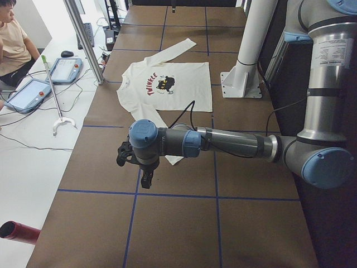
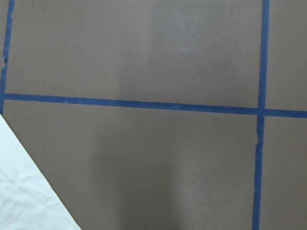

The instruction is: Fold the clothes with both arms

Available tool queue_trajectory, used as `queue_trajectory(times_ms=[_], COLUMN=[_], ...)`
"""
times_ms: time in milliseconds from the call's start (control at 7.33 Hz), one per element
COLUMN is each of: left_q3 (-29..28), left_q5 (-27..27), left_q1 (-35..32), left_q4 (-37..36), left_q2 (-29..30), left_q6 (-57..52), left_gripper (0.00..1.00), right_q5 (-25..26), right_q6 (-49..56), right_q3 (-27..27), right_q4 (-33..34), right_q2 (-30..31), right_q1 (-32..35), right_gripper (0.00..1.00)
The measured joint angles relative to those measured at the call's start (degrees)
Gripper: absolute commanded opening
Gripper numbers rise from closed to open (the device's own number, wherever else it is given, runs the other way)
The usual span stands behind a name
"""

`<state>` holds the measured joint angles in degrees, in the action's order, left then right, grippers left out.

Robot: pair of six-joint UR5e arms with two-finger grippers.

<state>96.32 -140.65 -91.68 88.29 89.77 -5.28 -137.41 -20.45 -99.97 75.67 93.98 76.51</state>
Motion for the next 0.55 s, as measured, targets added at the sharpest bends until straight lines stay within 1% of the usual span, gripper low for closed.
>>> queue_trajectory(times_ms=[273,409,545], left_q3=[-0.3,-0.4,-0.5], left_q5=[-1.2,-1.2,-1.1], left_q1=[0.0,0.0,0.1], left_q4=[1.7,3.0,4.0], left_q2=[-0.3,-0.3,-0.3], left_q6=[0.0,0.0,0.2], left_gripper=[1.00,1.00,1.00], right_q5=[1.1,3.1,6.0], right_q6=[-17.1,-26.2,-33.4], right_q3=[0.1,0.2,0.2], right_q4=[-13.0,-18.5,-22.3], right_q2=[2.5,3.2,3.6], right_q1=[-9.0,-14.2,-19.1], right_gripper=[1.00,1.00,1.00])
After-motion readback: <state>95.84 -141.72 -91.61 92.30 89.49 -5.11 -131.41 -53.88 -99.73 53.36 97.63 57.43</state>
